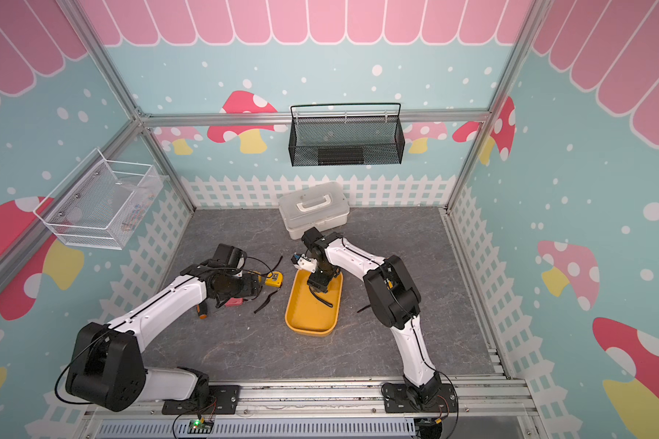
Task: Take the tape measure out of the storage box
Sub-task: Pick up the tape measure from the storage box.
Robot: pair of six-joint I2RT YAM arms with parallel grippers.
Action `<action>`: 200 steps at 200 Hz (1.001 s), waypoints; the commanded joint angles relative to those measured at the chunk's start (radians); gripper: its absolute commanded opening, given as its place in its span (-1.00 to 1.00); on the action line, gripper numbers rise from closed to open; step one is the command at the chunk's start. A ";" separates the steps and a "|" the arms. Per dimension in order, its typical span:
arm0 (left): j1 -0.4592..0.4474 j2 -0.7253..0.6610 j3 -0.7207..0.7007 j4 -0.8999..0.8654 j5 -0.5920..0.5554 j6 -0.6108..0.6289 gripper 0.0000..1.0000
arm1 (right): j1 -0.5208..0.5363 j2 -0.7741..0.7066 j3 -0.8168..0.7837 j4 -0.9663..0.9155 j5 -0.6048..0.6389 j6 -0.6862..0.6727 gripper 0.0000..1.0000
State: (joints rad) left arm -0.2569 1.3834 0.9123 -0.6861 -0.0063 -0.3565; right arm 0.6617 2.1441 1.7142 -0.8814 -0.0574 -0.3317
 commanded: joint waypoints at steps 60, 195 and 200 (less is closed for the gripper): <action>-0.004 -0.018 -0.013 0.008 0.008 -0.011 0.70 | -0.001 0.025 -0.034 0.017 -0.019 -0.010 0.29; -0.005 -0.028 -0.019 0.008 0.005 -0.011 0.70 | -0.001 -0.046 -0.052 0.037 -0.049 0.004 0.01; -0.005 -0.028 -0.018 0.008 0.004 -0.010 0.70 | -0.001 -0.059 -0.050 0.038 -0.047 0.006 0.01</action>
State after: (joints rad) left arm -0.2577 1.3819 0.9073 -0.6865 -0.0063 -0.3569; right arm 0.6617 2.1498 1.6806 -0.8513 -0.0811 -0.3386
